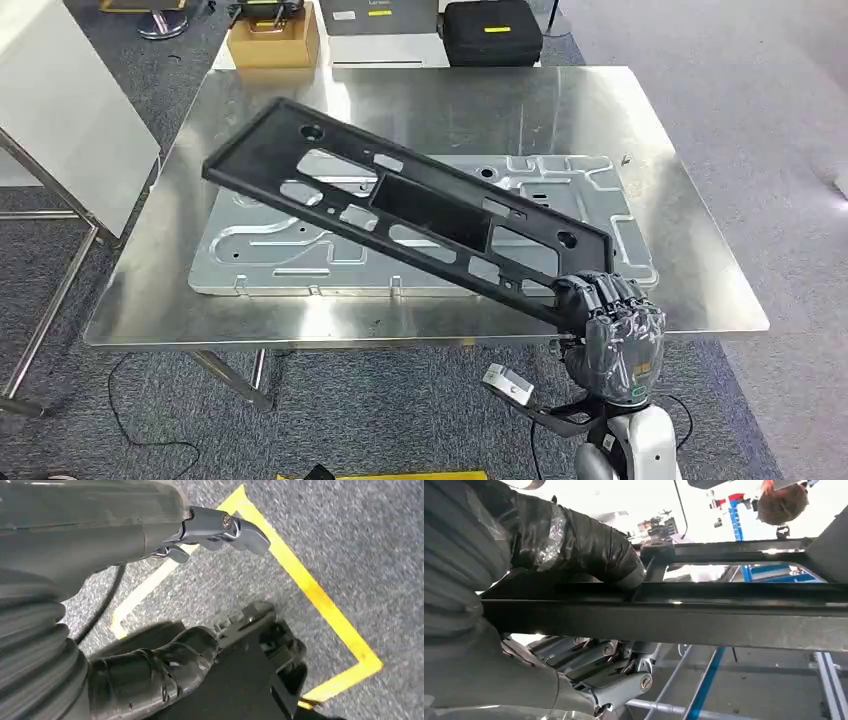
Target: Take the parts from the cabinet and place them on the table.
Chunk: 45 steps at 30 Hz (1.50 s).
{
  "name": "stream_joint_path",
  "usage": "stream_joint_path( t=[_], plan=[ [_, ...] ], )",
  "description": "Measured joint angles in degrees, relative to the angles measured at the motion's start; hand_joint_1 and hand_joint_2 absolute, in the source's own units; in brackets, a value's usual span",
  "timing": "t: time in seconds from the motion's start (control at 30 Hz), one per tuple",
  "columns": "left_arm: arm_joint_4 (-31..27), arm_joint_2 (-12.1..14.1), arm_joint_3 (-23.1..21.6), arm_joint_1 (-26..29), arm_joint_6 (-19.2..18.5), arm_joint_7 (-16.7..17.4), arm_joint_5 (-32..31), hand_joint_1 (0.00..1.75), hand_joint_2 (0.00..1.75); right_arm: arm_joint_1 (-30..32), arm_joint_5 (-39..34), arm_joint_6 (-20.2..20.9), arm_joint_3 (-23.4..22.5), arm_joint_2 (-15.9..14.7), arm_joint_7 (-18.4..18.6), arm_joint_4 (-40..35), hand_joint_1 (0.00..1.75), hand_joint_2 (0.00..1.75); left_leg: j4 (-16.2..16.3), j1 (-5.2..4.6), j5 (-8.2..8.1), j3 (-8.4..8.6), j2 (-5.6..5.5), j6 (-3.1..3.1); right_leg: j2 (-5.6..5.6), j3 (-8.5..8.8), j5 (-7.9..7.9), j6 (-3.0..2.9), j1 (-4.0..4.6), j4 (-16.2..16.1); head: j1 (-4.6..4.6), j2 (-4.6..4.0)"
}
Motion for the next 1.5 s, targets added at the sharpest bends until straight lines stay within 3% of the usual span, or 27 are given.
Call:
stream_joint_path(
  t=[0.03,0.07,0.13,0.17,0.2,0.37,0.4,0.47,0.5,0.53,0.6,0.67,0.73,0.8,0.87,0.9,1.0,1.03,1.07,1.1,1.17,1.23,1.27,1.3,1.4,1.43,1.5],
  plan=[
    [0.0,0.0,0.0,0.1,0.0,0.0,0.0,0.0,1.75,0.0,0.0,0.0,0.0,0.0,0.2,0.1,1.75,1.75,0.1,0.0,-0.23,0.21,-0.02,-0.04,-0.01,-1.2,0.81,0.08,-0.03,1.0,-0.07,0.0],
    [0.0,0.0,0.0,0.2,0.0,0.0,0.0,0.0,1.75,0.0,0.1,0.0,0.0,-0.1,0.5,0.3,1.75,1.75,0.1,0.0,-0.51,0.56,-0.05,-0.08,-0.01,-0.88,2.99,0.1,-0.08,-0.7,0.0,0.0],
    [0.0,0.0,0.0,0.2,0.1,0.0,0.0,0.0,1.75,0.0,0.2,0.0,0.0,-0.2,0.7,0.4,1.75,1.75,0.3,0.02,-1.22,1.54,-0.12,-0.32,-0.06,2.84,9.11,-0.12,-0.11,-9.8,0.0,0.0],
    [0.0,0.0,0.0,0.2,0.1,0.0,0.0,0.0,1.75,0.0,0.2,0.0,0.1,-0.2,0.7,0.4,1.75,1.75,0.4,0.0,-1.65,1.8,-0.17,-0.6,-0.19,4.63,11.0,-0.4,-0.08,-14.6,0.0,0.0],
    [0.0,-0.1,0.0,0.1,0.1,0.0,0.1,0.0,1.75,-0.1,0.2,0.0,0.1,-0.3,0.8,0.5,1.75,1.75,0.6,-0.41,-1.94,1.75,-0.21,-1.0,-0.18,5.28,9.93,-0.64,0.47,-15.2,0.04,0.0],
    [0.0,-0.1,0.0,0.0,0.2,0.0,0.4,0.0,1.75,-0.1,0.2,0.0,0.4,-0.5,1.2,0.5,1.75,1.75,1.1,-0.15,-3.12,1.92,-0.06,-2.52,0.07,6.06,9.72,-2.39,-0.01,-16.4,-0.15,0.0],
    [0.0,-0.1,0.0,0.0,0.2,0.0,0.5,0.0,1.75,-0.2,0.2,0.0,0.5,-0.5,1.2,0.4,1.75,1.75,3.4,-0.16,-4.35,0.89,-0.04,-2.77,0.01,6.26,9.58,-2.73,-0.05,-16.5,-0.24,0.0],
    [0.0,-0.1,0.0,0.0,0.2,0.0,0.5,0.0,1.75,-0.2,0.2,0.0,0.8,-0.5,1.2,0.4,1.75,1.75,12.2,0.07,-8.21,-3.69,-0.04,-3.16,-0.11,6.52,9.29,-3.1,0.01,-16.5,-0.28,0.0],
    [0.0,-0.1,0.0,0.1,0.2,0.0,0.5,0.0,1.75,-0.2,0.2,0.0,0.9,-0.5,1.2,0.4,1.75,1.75,16.4,0.1,-9.38,-6.14,-0.03,-3.28,-0.13,6.64,9.12,-3.19,0.05,-16.5,-0.24,0.0],
    [0.0,-0.1,0.0,0.2,0.2,0.0,0.5,0.0,1.75,-0.2,0.2,0.0,1.0,-0.5,1.2,0.5,1.75,1.75,18.4,0.11,-9.16,-7.63,-0.03,-3.36,-0.1,6.84,8.94,-3.19,0.05,-16.5,-0.28,0.0],
    [0.0,-0.1,0.0,0.3,0.2,0.0,0.5,0.0,1.75,-0.1,0.2,0.0,1.0,-0.5,1.2,0.6,1.75,1.75,14.0,0.17,-4.73,-6.51,-0.03,-3.21,0.05,7.57,8.47,-3.06,0.05,-16.5,-0.28,0.0],
    [0.0,-0.1,0.0,0.2,0.2,0.0,0.5,0.0,1.75,-0.1,0.3,0.0,1.0,-0.5,1.2,0.6,1.75,1.75,3.9,0.16,1.19,-2.31,-0.04,-2.63,0.12,8.55,7.83,-2.68,0.04,-16.5,-0.26,0.0],
    [0.0,-0.1,0.0,0.1,0.2,0.0,0.5,0.0,1.75,-0.2,0.3,0.0,1.0,-0.5,1.2,0.6,1.75,1.75,0.9,-0.34,0.35,-1.11,-0.09,-2.07,0.18,8.16,7.56,-2.08,0.32,-16.3,-0.29,0.0],
    [0.0,-0.1,0.0,0.1,0.2,0.1,0.5,0.0,1.75,-0.1,0.3,0.0,1.0,-0.5,1.2,0.6,1.75,1.75,1.2,-0.49,0.17,-1.28,-0.12,-1.7,0.13,8.25,7.61,-1.49,0.13,-16.7,-0.24,0.0],
    [0.0,-0.1,0.0,0.3,0.2,0.2,0.5,0.0,1.75,-0.1,0.4,0.0,1.0,-0.5,1.2,0.6,1.75,1.75,-0.1,0.22,0.54,-0.39,-0.04,-0.98,0.11,8.51,7.03,-0.79,0.29,-16.7,-0.26,0.0],
    [0.0,-0.1,0.0,0.3,0.2,0.1,0.5,0.0,1.75,-0.2,0.4,0.0,1.0,-0.6,1.2,0.6,1.75,1.75,-0.5,0.07,0.53,0.16,-0.09,-0.88,-0.02,8.15,6.35,-0.56,0.29,-15.3,-0.22,0.0],
    [0.0,-0.2,0.0,0.0,0.2,0.2,0.5,0.0,1.75,-0.2,0.4,0.0,1.0,-0.7,1.4,0.6,1.75,1.75,-0.5,-0.1,0.17,0.46,-0.02,-0.15,-0.04,1.46,1.43,-0.13,0.04,-3.3,0.02,0.0],
    [0.0,-0.2,0.0,0.0,0.3,0.2,0.5,0.0,1.75,-0.2,0.4,0.0,1.1,-0.7,1.7,0.7,1.75,1.75,-0.3,-0.12,-0.01,0.55,-0.03,-0.07,-0.05,-0.44,1.15,-0.06,0.02,-0.5,0.04,0.0],
    [0.0,-0.2,0.0,0.1,0.4,0.3,0.6,0.0,1.75,-0.2,0.5,0.0,1.1,-0.7,1.8,0.8,1.75,1.75,-0.2,-0.12,-0.22,0.7,-0.05,-0.06,-0.05,-0.92,2.44,-0.04,0.02,-0.6,0.02,0.0],
    [0.0,-0.2,0.0,0.1,0.7,0.5,0.6,0.0,1.75,-0.2,0.5,0.0,1.1,-0.9,1.9,0.8,1.75,1.75,0.0,-0.12,-0.49,0.89,-0.1,-0.09,-0.05,-0.07,4.71,-0.13,0.02,-3.1,0.07,0.0],
    [0.0,-0.3,0.0,0.1,1.1,0.7,0.7,0.0,1.75,-0.2,0.8,0.0,1.1,-1.0,2.0,0.9,1.75,1.75,0.3,-0.12,-1.13,1.45,-0.2,-0.38,-0.09,4.07,10.41,-0.54,0.03,-12.6,0.02,0.0],
    [0.0,-0.4,0.0,0.0,0.9,0.7,1.0,0.0,1.75,-0.3,0.8,0.0,1.5,-1.0,2.0,0.9,1.75,1.75,0.9,-0.57,-1.62,1.28,-0.26,-0.95,-0.12,5.7,9.84,-1.04,0.5,-16.2,0.02,0.0],
    [0.0,-0.4,0.0,0.0,0.8,0.6,1.0,0.0,1.75,-0.3,0.9,0.0,1.7,-1.0,2.1,0.9,1.75,1.75,0.6,-0.51,-1.48,1.21,-0.23,-1.22,-0.02,5.52,9.84,-1.26,0.5,-15.8,-0.02,0.0],
    [0.0,-0.4,0.0,0.0,0.7,0.4,1.0,0.0,1.75,-0.2,1.0,0.0,1.9,-1.0,2.1,0.9,1.33,1.75,0.3,-0.46,-1.48,1.33,-0.21,-1.38,0.12,5.51,9.76,-1.47,0.52,-15.8,0.02,0.0],
    [0.0,-0.4,0.0,0.0,0.4,0.0,0.9,0.0,1.75,-0.2,1.2,0.0,2.1,-1.0,1.9,0.9,1.34,1.75,1.6,-0.5,-2.84,1.17,-0.1,-2.38,0.09,6.14,10.02,-2.54,-0.1,-16.8,-0.02,0.0],
    [0.0,-0.4,0.0,-0.1,0.3,0.0,0.9,0.0,1.75,-0.2,1.2,0.0,2.3,-1.0,1.8,0.9,1.38,1.75,4.5,-0.34,-4.67,-0.18,-0.06,-2.58,-0.02,6.2,9.97,-2.87,-0.11,-16.8,-0.26,0.0],
    [0.0,-0.4,0.0,0.0,0.3,0.1,0.9,0.0,1.75,-0.2,1.2,0.0,2.8,-1.0,1.8,1.1,1.34,1.75,14.3,-0.09,-9.06,-5.03,-0.05,-2.95,-0.15,6.2,9.85,-3.08,-0.03,-16.8,-0.22,0.0]
  ],
)
